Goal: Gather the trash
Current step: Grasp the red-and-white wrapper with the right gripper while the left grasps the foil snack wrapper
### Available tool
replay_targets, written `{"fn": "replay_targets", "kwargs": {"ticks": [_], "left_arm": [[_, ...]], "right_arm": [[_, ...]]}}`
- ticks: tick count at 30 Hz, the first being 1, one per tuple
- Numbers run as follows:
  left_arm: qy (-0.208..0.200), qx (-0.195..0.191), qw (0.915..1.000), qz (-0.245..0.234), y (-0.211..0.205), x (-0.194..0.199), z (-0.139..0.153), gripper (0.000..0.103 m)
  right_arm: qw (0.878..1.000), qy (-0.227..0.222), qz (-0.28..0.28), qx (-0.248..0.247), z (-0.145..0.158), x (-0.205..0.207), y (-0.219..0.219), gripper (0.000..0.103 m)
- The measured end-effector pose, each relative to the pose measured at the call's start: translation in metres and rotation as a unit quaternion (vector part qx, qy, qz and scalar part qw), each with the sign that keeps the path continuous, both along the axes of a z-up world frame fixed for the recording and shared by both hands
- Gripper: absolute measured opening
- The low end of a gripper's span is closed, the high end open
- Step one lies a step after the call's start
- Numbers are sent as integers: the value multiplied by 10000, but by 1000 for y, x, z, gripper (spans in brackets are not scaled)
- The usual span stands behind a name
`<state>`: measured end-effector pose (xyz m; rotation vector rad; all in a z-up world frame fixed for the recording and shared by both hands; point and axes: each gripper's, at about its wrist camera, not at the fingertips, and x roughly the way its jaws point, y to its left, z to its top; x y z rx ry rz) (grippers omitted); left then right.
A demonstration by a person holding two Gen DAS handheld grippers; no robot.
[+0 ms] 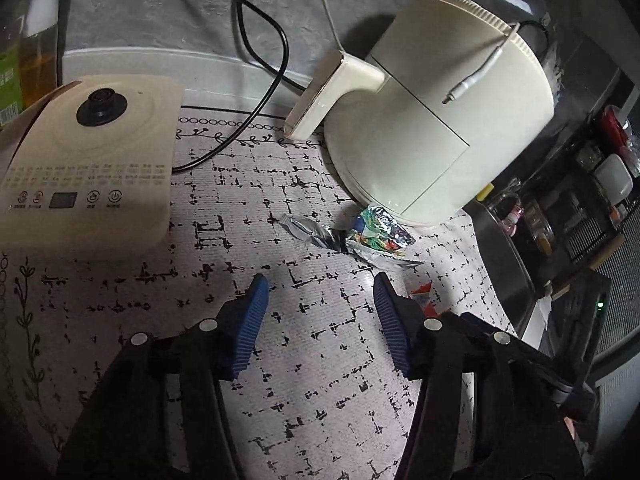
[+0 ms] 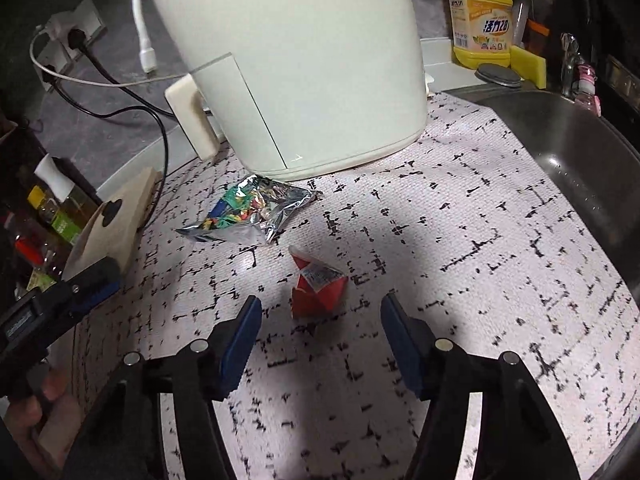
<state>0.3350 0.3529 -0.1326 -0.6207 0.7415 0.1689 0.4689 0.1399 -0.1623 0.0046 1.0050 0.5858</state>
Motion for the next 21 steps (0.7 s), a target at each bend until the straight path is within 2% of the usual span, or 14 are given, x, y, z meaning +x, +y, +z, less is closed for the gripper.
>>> {"fn": "replay_targets", "kwargs": {"ticks": [1,2,3,4,11,17,21], "left_arm": [[8,-41,10000,4,0,2,-1,55],[15,-91,10000,5,0,4,-2,55],[18,-143,9999,-5,-2,7,-3,55],[14,-176,9998,-28,-3,10,-3,55],[-23,-562,9982,-203,-17,38,-10,55],[18,-952,9954,-116,-21,61,-20,55],[32,-1344,9909,92,-19,70,-31,56]], "right_arm": [[10000,57,22,-45,-6,3,4,45],[9999,126,55,-73,-11,5,7,25],[9999,142,76,-20,-15,7,7,24],[9999,114,49,-2,-14,8,6,15],[9998,120,56,147,-3,7,-17,6],[9998,49,-166,136,8,4,-51,6],[9995,38,-302,125,11,1,-75,6]]}}
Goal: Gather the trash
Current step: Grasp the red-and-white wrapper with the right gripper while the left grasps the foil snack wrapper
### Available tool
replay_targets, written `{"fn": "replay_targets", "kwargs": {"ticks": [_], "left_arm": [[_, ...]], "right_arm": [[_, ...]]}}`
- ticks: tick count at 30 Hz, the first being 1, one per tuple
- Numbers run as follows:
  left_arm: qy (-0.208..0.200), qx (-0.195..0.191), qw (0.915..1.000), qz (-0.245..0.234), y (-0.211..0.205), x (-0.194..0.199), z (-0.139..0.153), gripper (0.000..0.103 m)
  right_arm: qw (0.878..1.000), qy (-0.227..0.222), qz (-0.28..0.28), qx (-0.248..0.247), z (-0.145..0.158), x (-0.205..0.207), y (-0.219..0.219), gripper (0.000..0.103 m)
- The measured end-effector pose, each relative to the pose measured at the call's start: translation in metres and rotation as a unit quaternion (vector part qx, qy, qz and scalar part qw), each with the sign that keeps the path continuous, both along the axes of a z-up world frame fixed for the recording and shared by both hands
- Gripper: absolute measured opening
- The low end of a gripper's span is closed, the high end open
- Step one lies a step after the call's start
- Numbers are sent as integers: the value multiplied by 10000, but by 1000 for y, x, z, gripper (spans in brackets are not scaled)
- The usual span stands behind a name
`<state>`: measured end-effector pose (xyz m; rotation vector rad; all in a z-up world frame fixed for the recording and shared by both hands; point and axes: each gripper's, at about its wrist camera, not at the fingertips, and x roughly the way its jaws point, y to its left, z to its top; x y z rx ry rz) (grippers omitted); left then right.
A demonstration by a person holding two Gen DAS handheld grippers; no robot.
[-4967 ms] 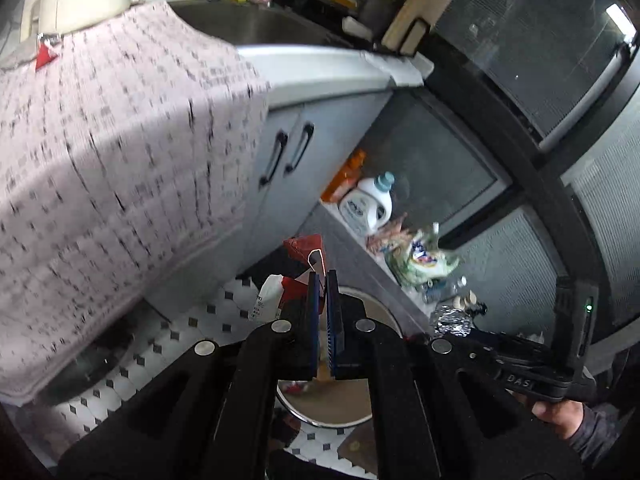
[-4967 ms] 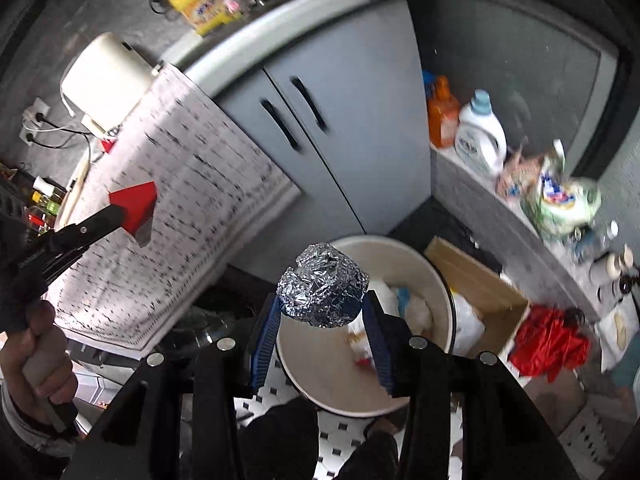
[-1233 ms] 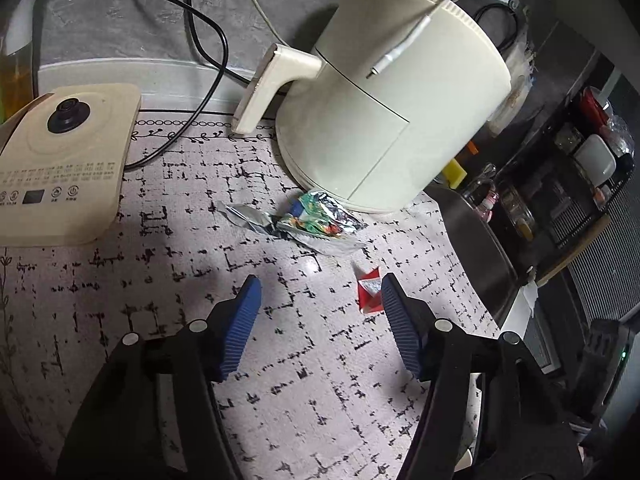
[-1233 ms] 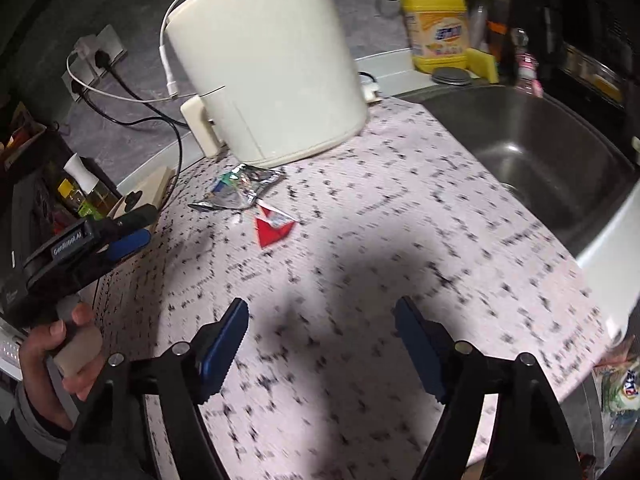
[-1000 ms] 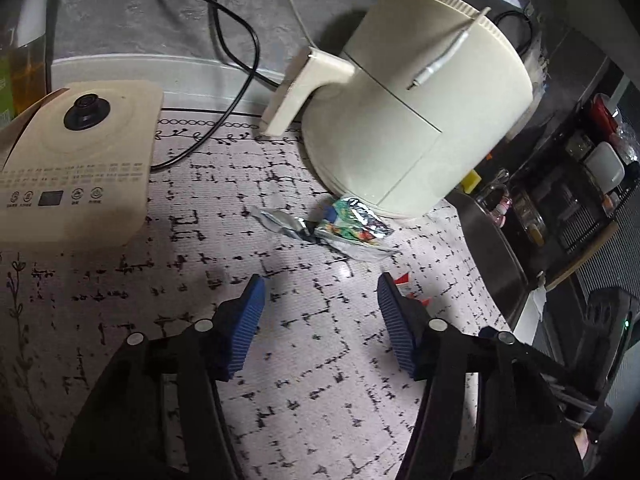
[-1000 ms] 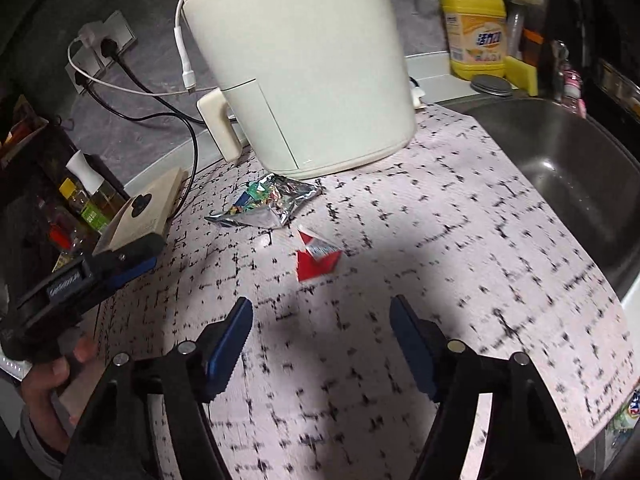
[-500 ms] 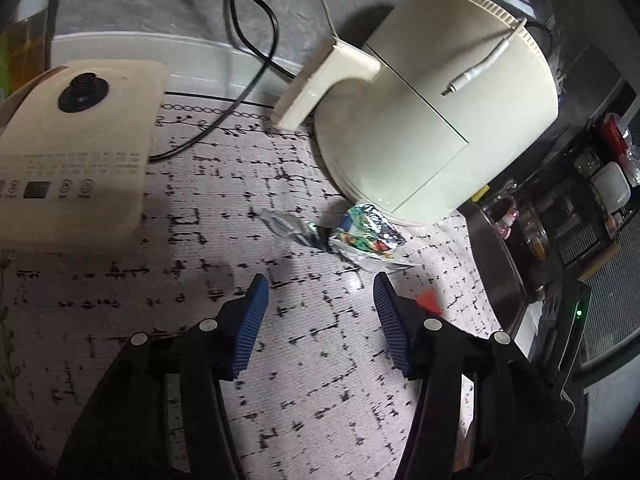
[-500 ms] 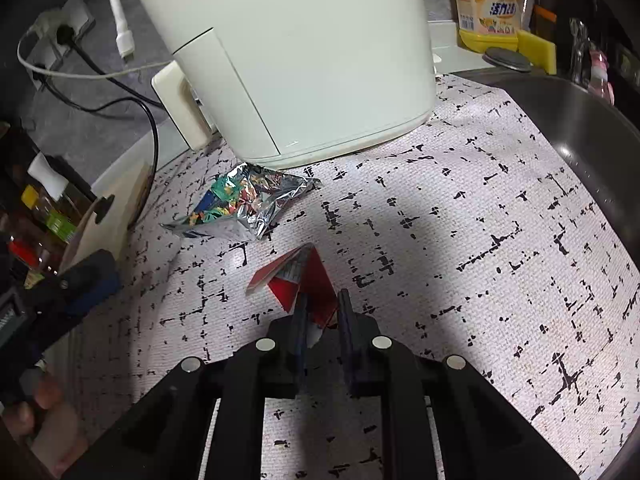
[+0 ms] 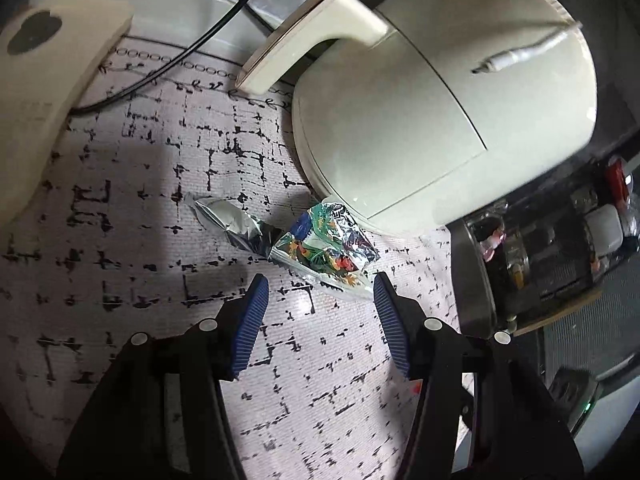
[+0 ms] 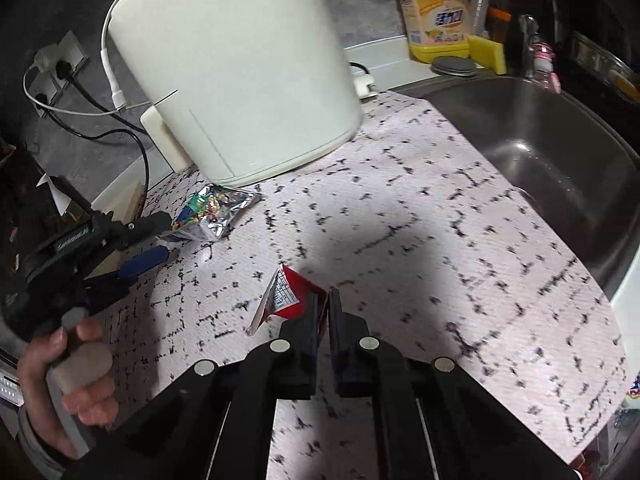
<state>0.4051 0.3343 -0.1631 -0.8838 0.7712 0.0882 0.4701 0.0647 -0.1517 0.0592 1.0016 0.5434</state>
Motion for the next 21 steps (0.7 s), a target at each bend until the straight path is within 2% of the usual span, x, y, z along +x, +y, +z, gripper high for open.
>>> {"fn": "replay_targets", "kwargs": {"ticks": [3,6,8,9,12,21], "left_arm": [[79,-230,9996,153,1,7,-10,57],[120,-481,9984,260,3,10,-17,53],[75,-598,9979,246,3,13,-20,22],[58,-614,9979,186,2,14,-19,14],[-25,-199,9996,208,-6,7,-7,5],[-195,229,9995,112,-38,-30,23,4]], "right_arm": [[9999,11,-142,-20,0,-4,-18,6],[9995,35,-304,-56,-1,-9,-38,6],[9992,37,-397,-70,-1,-12,-51,6],[9990,46,-443,-60,0,-15,-59,6],[9985,56,-550,-29,4,-24,-80,6],[9975,-33,-708,60,21,-53,-138,6]]}}
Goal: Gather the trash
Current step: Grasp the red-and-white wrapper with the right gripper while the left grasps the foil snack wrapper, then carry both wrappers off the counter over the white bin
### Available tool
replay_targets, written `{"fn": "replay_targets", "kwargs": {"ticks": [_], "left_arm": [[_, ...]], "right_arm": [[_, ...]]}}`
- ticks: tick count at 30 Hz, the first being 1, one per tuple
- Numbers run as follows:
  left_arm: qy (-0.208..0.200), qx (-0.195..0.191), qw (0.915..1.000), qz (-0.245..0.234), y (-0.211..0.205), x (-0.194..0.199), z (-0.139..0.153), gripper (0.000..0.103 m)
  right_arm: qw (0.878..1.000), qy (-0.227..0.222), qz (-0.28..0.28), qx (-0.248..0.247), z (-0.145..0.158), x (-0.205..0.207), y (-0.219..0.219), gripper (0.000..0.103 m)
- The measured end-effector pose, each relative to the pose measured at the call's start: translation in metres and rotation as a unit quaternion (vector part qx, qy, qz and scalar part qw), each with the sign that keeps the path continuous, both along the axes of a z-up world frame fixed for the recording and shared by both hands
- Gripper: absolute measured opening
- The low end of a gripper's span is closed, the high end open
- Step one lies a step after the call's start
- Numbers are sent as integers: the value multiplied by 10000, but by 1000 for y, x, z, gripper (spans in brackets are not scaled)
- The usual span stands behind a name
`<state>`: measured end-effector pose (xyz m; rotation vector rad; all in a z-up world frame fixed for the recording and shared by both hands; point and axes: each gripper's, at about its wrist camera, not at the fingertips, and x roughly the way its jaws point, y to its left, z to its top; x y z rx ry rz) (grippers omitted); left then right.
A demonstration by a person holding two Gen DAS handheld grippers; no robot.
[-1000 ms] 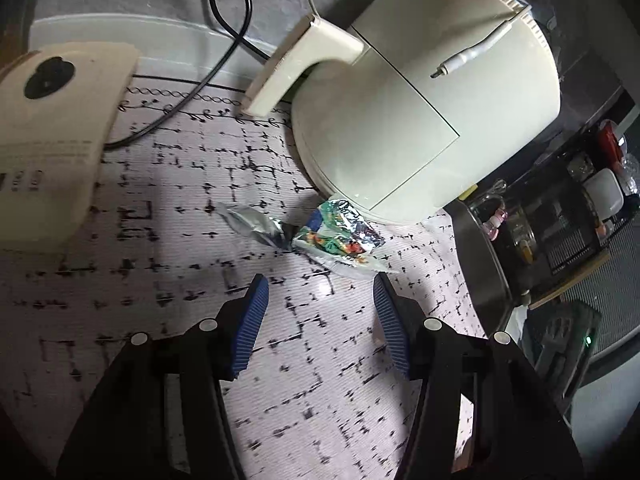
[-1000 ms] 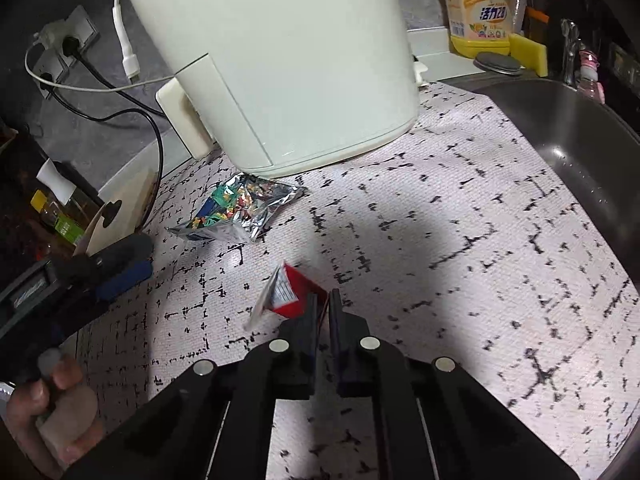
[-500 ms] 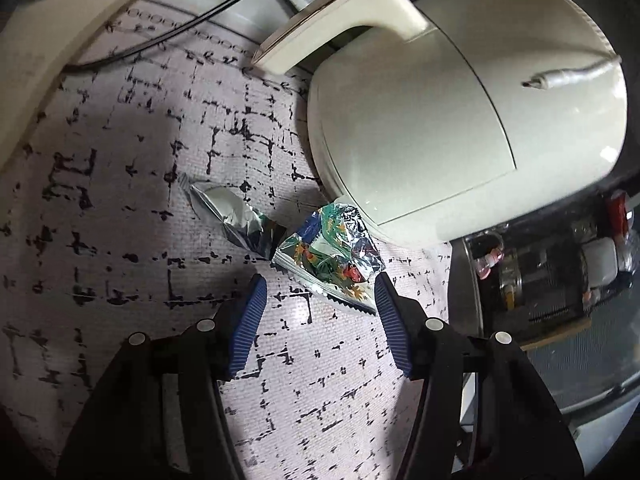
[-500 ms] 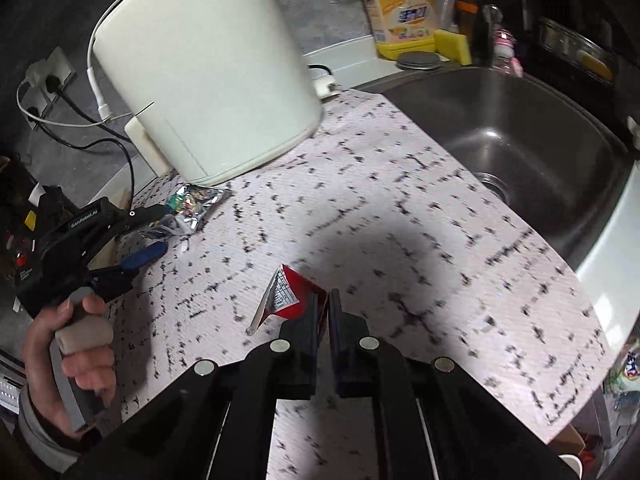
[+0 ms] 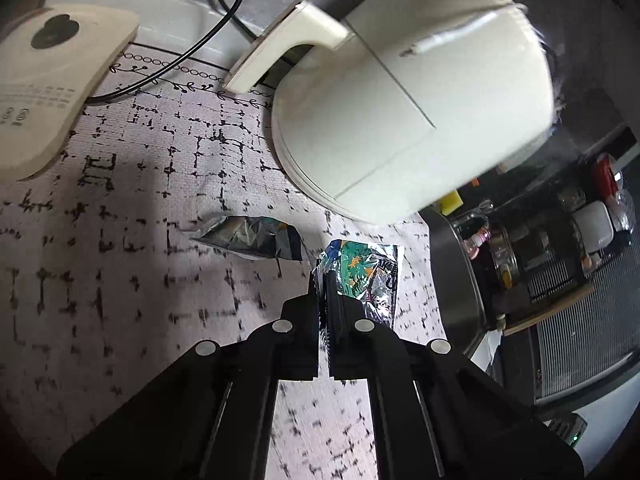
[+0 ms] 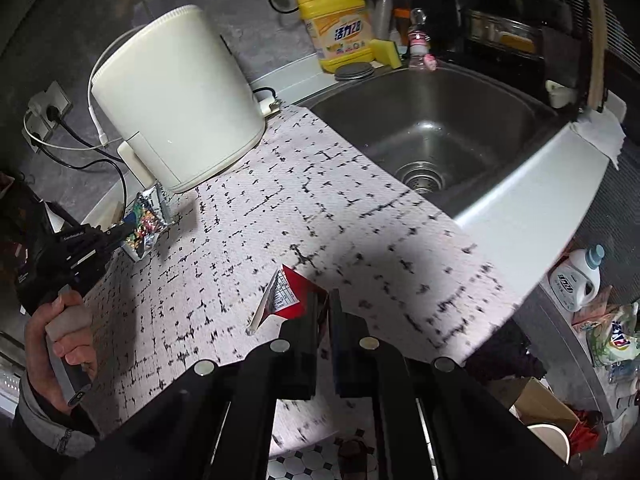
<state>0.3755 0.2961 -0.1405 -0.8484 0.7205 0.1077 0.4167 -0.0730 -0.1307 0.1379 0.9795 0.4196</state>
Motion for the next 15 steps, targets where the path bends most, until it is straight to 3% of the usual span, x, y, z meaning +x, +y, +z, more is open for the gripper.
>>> {"fn": "replay_targets", "kwargs": {"ticks": [6,15], "left_arm": [[-76,246,9995,-155,-37,-31,19,4],[13,440,9967,-686,-132,-67,25,4]], "right_arm": [[10000,-12,-37,74,4,-24,-40,6],[9992,150,-336,152,-3,-66,-128,6]]}}
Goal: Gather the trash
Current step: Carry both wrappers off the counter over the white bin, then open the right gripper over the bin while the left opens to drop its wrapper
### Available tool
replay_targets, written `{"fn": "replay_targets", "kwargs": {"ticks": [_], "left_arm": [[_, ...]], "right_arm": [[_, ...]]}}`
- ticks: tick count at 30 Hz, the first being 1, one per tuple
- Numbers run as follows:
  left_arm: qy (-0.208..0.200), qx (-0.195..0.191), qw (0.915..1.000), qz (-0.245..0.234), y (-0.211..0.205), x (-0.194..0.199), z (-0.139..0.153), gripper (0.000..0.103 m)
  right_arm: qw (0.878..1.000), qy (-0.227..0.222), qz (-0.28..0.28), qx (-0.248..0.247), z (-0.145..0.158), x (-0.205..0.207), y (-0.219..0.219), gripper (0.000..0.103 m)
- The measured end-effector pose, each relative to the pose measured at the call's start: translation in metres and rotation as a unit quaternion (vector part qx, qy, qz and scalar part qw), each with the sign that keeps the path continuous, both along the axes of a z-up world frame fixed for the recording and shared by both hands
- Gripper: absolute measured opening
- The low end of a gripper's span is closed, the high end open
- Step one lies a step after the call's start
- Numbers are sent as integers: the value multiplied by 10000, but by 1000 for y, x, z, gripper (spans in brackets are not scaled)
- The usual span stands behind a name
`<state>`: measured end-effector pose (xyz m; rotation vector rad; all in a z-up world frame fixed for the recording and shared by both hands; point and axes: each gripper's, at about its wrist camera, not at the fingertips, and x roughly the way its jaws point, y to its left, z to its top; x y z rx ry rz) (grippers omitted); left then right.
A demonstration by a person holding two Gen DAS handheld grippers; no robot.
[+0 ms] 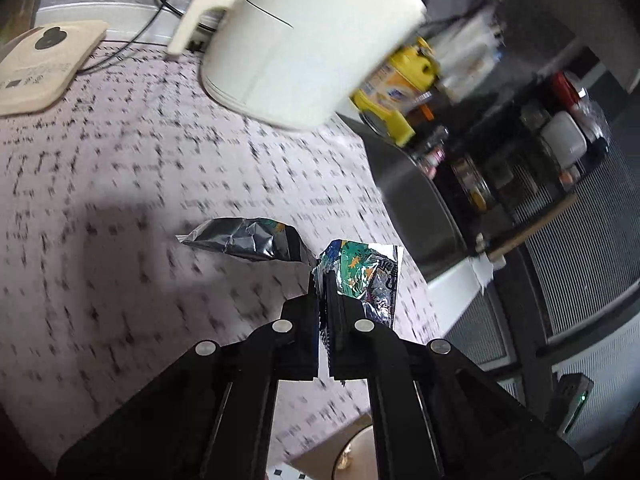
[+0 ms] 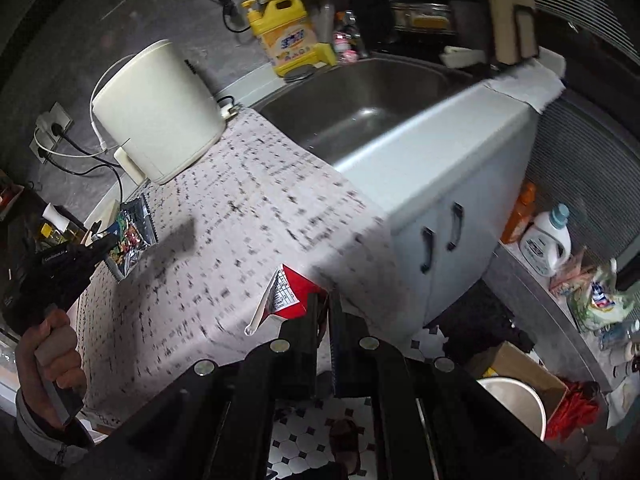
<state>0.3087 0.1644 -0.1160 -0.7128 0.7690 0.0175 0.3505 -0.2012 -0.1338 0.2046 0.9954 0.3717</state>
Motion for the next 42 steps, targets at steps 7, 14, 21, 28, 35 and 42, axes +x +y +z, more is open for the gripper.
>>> {"fn": "replay_targets", "kwargs": {"ticks": [7,14,21,28,35,42], "left_arm": [[163,86,9988,-462,-76,-18,-8,4],[285,186,9959,-834,-139,-36,-20,4],[639,178,9911,-1152,-193,-51,-50,4],[909,268,9853,-1421,-234,-63,-73,4],[1140,324,9778,-1729,-274,-73,-93,4],[1332,348,9677,-2113,-320,-75,-109,4]], "right_arm": [[9993,238,-288,-59,-21,-34,-72,6],[9971,531,-518,-160,-50,-67,-129,6],[9926,980,-664,-274,-88,-91,-174,8],[9871,1470,-569,-287,-128,-120,-201,36],[9851,1533,-732,-254,-140,-138,-232,41],[9843,1387,-1080,-184,-129,-148,-276,41]]}}
